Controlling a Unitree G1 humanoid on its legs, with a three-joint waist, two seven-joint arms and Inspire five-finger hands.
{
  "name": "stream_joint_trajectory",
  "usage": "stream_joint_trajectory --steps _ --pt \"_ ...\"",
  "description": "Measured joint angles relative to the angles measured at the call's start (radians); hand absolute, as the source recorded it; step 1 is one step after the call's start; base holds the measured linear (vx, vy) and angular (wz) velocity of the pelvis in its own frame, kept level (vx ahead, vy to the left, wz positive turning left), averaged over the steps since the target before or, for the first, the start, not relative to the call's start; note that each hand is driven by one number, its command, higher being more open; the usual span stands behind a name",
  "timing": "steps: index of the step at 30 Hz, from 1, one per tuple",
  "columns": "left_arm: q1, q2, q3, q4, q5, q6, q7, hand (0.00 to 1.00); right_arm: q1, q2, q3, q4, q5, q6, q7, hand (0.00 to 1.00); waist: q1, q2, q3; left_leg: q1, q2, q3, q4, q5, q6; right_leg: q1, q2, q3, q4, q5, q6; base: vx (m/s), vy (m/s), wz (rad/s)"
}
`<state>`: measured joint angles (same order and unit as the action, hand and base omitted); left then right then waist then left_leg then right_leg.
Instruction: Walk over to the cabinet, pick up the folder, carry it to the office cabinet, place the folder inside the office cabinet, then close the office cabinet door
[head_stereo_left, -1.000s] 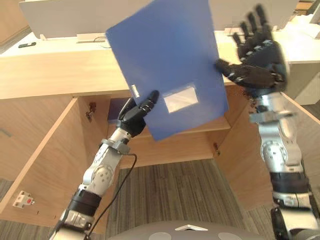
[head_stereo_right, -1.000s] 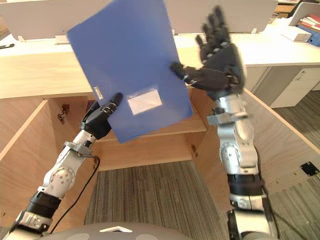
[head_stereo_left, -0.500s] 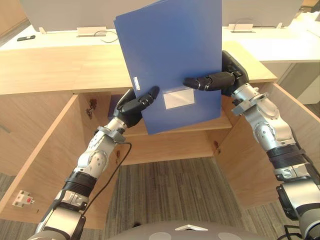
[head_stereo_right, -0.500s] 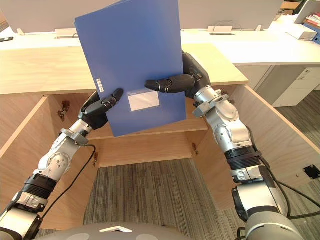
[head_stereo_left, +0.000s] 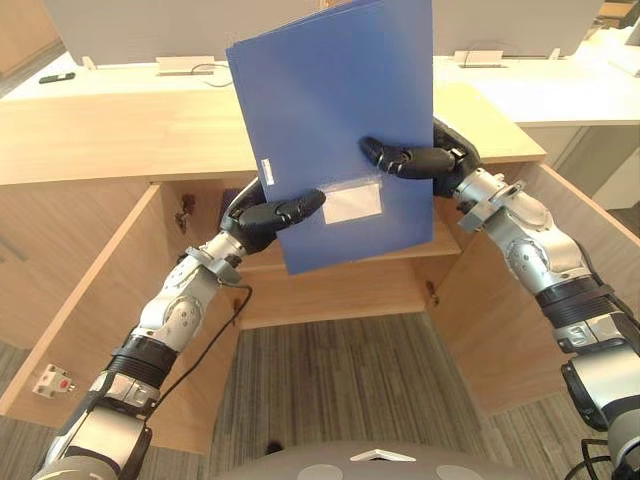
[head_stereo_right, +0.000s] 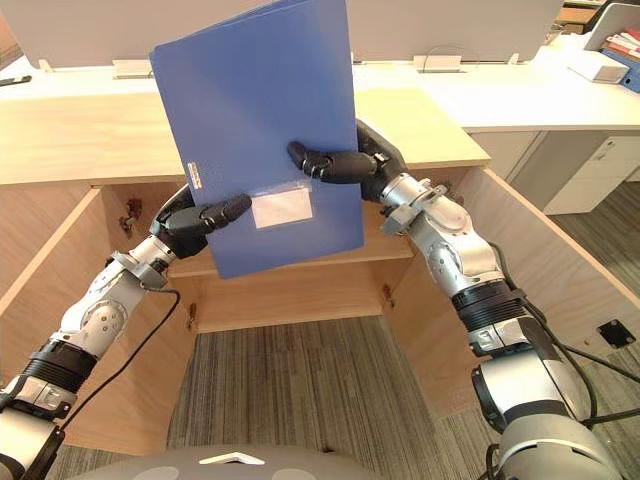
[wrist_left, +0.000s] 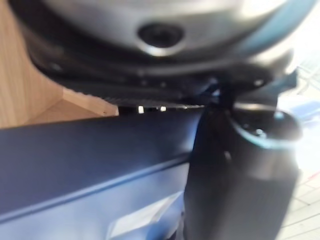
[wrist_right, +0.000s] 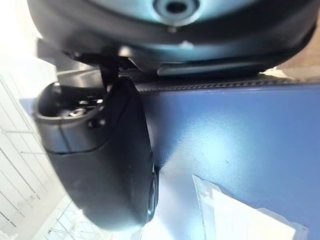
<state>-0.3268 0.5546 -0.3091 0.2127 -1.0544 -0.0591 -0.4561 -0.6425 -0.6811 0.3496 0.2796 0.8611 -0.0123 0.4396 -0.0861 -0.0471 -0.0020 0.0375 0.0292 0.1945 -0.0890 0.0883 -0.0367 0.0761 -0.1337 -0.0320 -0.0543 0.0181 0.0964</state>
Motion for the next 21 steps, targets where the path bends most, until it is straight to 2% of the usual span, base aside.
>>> stream_joint_trajectory --steps 4,8,9,11,12,13,14,15,16,19,21 --pt "0.002 0.066 -0.116 0.001 -0.005 0.002 -0.017 1.00 0.014 -0.058 0.035 -0.001 0.010 0.005 0.011 0.00 0.002 -0.007 0.004 -0.011 0.000 -0.010 0.002 0.000 0.000 -0.001 0.001 -0.012 -0.002 0.001 0.000 0.00 -0.015 0.09" --pt "0.033 0.223 -0.362 0.011 0.015 0.043 -0.092 1.00 0.051 -0.149 0.153 -0.046 0.002 0.029 0.051 0.00 -0.001 -0.013 0.004 -0.012 0.001 -0.009 -0.001 0.000 0.000 0.002 0.001 -0.011 -0.002 0.001 0.000 0.00 -0.002 -0.01" --pt "0.062 0.241 -0.421 0.019 0.066 0.048 -0.124 1.00 0.069 -0.158 0.187 -0.067 -0.026 0.038 0.069 0.00 -0.003 -0.013 0.004 -0.011 0.002 -0.008 -0.001 0.000 0.000 0.002 0.001 -0.010 -0.001 0.001 0.000 -0.02 -0.014 -0.04" --pt "0.136 0.225 -0.452 0.028 0.190 0.059 -0.150 1.00 0.095 -0.159 0.234 -0.098 -0.074 0.057 0.095 0.00 -0.005 -0.013 0.004 -0.011 0.009 -0.007 -0.002 0.000 0.000 0.001 0.003 -0.010 0.000 0.001 0.000 -0.04 -0.023 -0.02" --pt "0.174 0.204 -0.451 0.034 0.260 0.061 -0.156 1.00 0.113 -0.155 0.245 -0.111 -0.096 0.065 0.103 0.00 -0.001 -0.014 0.005 -0.011 0.011 -0.007 -0.002 0.000 -0.001 0.000 0.005 -0.010 0.002 0.001 0.000 -0.06 -0.029 0.03" --pt "0.230 0.146 -0.427 0.038 0.443 0.062 -0.135 1.00 0.141 -0.141 0.250 -0.132 -0.150 0.074 0.109 0.00 0.005 -0.017 0.006 -0.012 0.013 -0.011 -0.002 0.002 -0.004 -0.001 0.007 -0.012 0.005 0.001 -0.001 -0.06 -0.020 0.05" --pt "0.256 0.110 -0.407 0.054 0.494 0.062 -0.127 1.00 0.149 -0.136 0.250 -0.143 -0.164 0.076 0.111 0.00 0.009 -0.017 0.007 -0.012 0.014 -0.013 -0.002 0.003 -0.005 -0.003 0.008 -0.013 0.007 0.000 -0.001 -0.10 -0.019 0.06" --pt "0.307 0.031 -0.352 0.099 0.587 0.061 -0.114 1.00 0.165 -0.135 0.247 -0.168 -0.198 0.076 0.111 0.00 0.015 -0.017 0.007 -0.012 0.016 -0.015 -0.002 0.004 -0.006 -0.010 0.010 -0.014 0.016 -0.005 -0.007 -0.07 -0.008 0.04" --pt "0.325 -0.013 -0.326 0.134 0.627 0.060 -0.106 1.00 0.173 -0.133 0.237 -0.178 -0.216 0.076 0.113 0.00 0.019 -0.017 0.007 -0.012 0.017 -0.016 -0.002 0.003 -0.007 -0.013 0.011 -0.015 0.022 -0.008 -0.010 -0.07 -0.005 0.03" --pt "0.364 -0.214 -0.212 0.345 0.779 0.059 -0.058 1.00 0.201 -0.104 0.172 -0.217 -0.290 0.076 0.119 0.00 0.032 -0.022 0.009 -0.013 0.016 -0.022 -0.002 0.009 -0.013 -0.025 0.014 -0.019 0.050 -0.028 -0.019 -0.06 0.004 0.05" --pt "0.366 -0.327 -0.111 0.527 0.912 0.060 0.003 1.00 0.231 -0.041 0.100 -0.245 -0.320 0.075 0.131 0.00 0.031 -0.026 0.010 -0.013 0.019 -0.023 -0.002 0.011 -0.016 -0.030 0.014 -0.018 0.055 -0.035 -0.017 -0.07 0.008 0.00"
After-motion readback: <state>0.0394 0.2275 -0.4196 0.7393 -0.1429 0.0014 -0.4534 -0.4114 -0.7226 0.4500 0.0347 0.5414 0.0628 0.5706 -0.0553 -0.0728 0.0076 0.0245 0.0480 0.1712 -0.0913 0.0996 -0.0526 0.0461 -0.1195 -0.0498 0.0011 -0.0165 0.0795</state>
